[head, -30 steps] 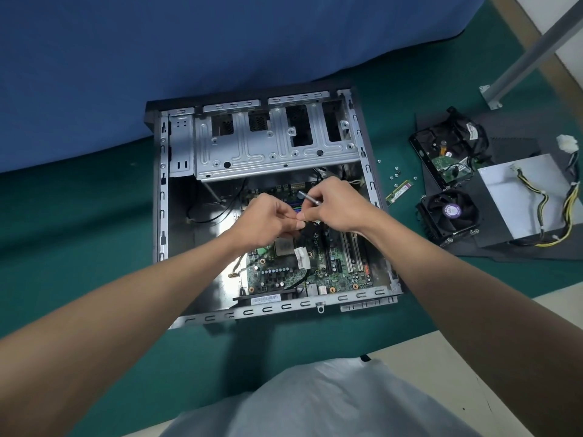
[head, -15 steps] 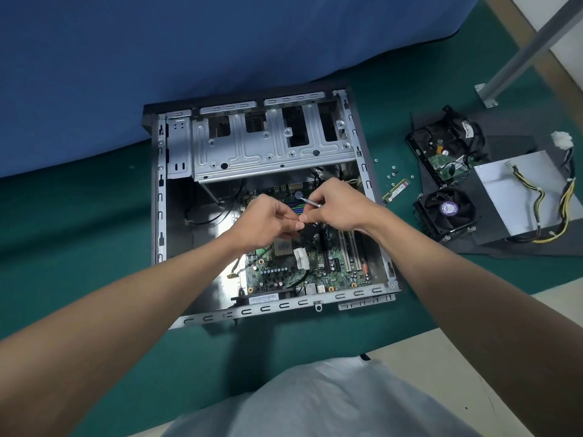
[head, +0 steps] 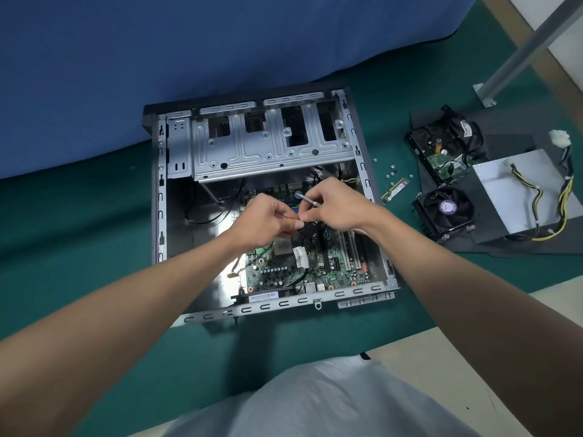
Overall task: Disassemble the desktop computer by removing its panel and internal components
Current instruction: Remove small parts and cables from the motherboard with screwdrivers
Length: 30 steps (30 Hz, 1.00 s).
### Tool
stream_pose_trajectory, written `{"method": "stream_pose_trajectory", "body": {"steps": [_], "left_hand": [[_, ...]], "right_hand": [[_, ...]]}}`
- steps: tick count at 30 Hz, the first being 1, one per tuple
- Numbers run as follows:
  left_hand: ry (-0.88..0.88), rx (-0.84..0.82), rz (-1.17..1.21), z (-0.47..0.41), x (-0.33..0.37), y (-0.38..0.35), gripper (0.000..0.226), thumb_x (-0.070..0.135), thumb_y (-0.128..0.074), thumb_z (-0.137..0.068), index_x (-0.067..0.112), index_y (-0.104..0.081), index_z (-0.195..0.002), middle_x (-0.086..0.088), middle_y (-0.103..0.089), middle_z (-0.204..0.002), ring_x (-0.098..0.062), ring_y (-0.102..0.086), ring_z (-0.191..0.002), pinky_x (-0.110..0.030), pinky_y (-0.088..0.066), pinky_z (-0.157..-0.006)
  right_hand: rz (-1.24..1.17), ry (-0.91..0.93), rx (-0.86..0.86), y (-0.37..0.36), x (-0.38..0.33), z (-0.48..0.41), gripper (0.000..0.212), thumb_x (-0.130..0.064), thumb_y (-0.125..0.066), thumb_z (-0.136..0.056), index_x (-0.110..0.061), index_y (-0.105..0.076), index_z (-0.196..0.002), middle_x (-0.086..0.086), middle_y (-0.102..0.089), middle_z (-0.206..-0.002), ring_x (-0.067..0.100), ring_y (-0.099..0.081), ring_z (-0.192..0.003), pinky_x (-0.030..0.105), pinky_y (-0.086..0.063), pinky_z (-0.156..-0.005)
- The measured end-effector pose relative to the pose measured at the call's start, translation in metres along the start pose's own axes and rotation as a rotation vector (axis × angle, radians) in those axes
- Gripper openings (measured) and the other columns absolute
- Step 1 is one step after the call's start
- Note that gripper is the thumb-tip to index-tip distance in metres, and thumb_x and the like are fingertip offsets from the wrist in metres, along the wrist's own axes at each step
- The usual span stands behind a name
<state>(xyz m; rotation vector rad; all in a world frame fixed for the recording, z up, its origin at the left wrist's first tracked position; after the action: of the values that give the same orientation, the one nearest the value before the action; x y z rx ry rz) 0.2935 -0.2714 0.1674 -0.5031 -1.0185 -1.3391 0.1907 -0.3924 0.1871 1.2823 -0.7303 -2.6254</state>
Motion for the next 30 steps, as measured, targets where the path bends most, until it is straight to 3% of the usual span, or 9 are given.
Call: {"method": "stream_pose_trajectory", "body": {"steps": [3, 6, 9, 14, 18, 20, 24, 30], "left_hand": [[-0.001, -0.003, 0.001, 0.0007, -0.0003, -0.0008, 0.005, 0.008, -0.071, -0.084, 0.011, -0.074, -0.083, -0.014, -0.074, -0.083, -0.022, -0.073, -0.078, -0.03, -0.06, -0.073], [-0.001, -0.001, -0.001, 0.0013, 0.0005, -0.0012, 0.008, 0.007, -0.071, -0.084, 0.013, -0.074, -0.079, -0.012, -0.074, -0.08, -0.021, -0.073, -0.077, -0.03, -0.059, -0.073], [-0.016, -0.008, 0.016, 0.0028, 0.0026, -0.0027, 0.011, 0.004, -0.071, -0.083, 0.013, -0.073, -0.078, -0.008, -0.074, -0.076, -0.017, -0.072, -0.071, -0.022, -0.057, -0.066], [-0.006, 0.01, 0.065, 0.0052, 0.004, -0.0046, 0.007, 0.002, -0.07, -0.084, 0.008, -0.074, -0.082, -0.011, -0.074, -0.081, -0.019, -0.072, -0.073, -0.02, -0.056, -0.064], [0.004, 0.019, 0.056, 0.0056, 0.002, -0.0027, 0.008, 0.003, -0.07, -0.084, 0.01, -0.074, -0.08, -0.015, -0.074, -0.081, -0.021, -0.073, -0.075, -0.026, -0.059, -0.068], [0.002, 0.026, 0.046, 0.0051, 0.0015, -0.0019, 0.01, 0.004, -0.071, -0.084, 0.012, -0.074, -0.078, -0.016, -0.074, -0.082, -0.023, -0.072, -0.077, -0.028, -0.06, -0.071], [0.007, 0.028, 0.057, 0.0054, 0.0011, -0.0018, 0.013, 0.003, -0.071, -0.083, 0.013, -0.074, -0.076, -0.01, -0.074, -0.079, -0.018, -0.072, -0.072, -0.024, -0.059, -0.068], [0.014, 0.038, 0.041, 0.0048, 0.0024, -0.0003, 0.007, 0.004, -0.071, -0.084, 0.009, -0.074, -0.08, -0.016, -0.074, -0.082, -0.019, -0.072, -0.073, -0.024, -0.059, -0.069]], "right_hand": [[-0.04, 0.002, 0.002, 0.0031, 0.0016, 0.0009, 0.013, -0.015, -0.074, -0.081, -0.02, -0.072, -0.069, 0.0, -0.068, -0.074, 0.016, -0.06, -0.076, 0.031, -0.047, -0.072], [-0.021, -0.006, 0.033, 0.0024, 0.0039, 0.0025, 0.014, -0.026, -0.075, -0.08, -0.017, -0.072, -0.07, -0.011, -0.061, -0.057, 0.007, -0.052, -0.057, 0.026, -0.042, -0.058], [0.01, -0.009, 0.017, 0.0013, 0.0028, 0.003, 0.017, -0.02, -0.073, -0.083, -0.02, -0.069, -0.066, -0.015, -0.054, -0.046, 0.0, -0.044, -0.045, 0.023, -0.035, -0.051], [-0.011, 0.012, 0.0, 0.0055, 0.0013, 0.0033, 0.017, -0.012, -0.072, -0.083, -0.02, -0.071, -0.068, -0.006, -0.063, -0.067, 0.01, -0.055, -0.067, 0.028, -0.043, -0.065], [0.052, -0.008, 0.003, 0.0062, 0.0018, 0.0035, 0.015, -0.023, -0.073, -0.082, -0.02, -0.069, -0.068, -0.016, -0.052, -0.042, -0.003, -0.046, -0.04, 0.018, -0.031, -0.046], [0.071, 0.013, -0.015, 0.0052, 0.0003, 0.0039, 0.015, -0.02, -0.071, -0.084, -0.021, -0.068, -0.069, -0.018, -0.052, -0.041, -0.007, -0.043, -0.036, 0.017, -0.03, -0.044], [0.068, 0.055, -0.021, 0.0047, -0.0019, 0.0039, 0.014, -0.017, -0.072, -0.084, -0.025, -0.07, -0.072, -0.015, -0.057, -0.055, -0.005, -0.048, -0.044, 0.021, -0.035, -0.051], [0.026, 0.036, 0.023, 0.0037, 0.0024, 0.0021, 0.016, -0.026, -0.075, -0.081, -0.022, -0.069, -0.066, -0.01, -0.057, -0.057, 0.006, -0.047, -0.052, 0.024, -0.037, -0.054]]}}
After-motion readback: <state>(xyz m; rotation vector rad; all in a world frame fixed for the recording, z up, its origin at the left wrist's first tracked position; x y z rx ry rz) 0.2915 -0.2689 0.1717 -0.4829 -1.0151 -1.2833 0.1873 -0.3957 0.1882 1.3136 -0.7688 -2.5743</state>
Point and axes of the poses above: each hand's wrist, its own z-axis away from the middle knuckle, its own y-axis out of the back of the hand, x = y × z, the point moved 2 cm from there along -z, towards the middle knuckle
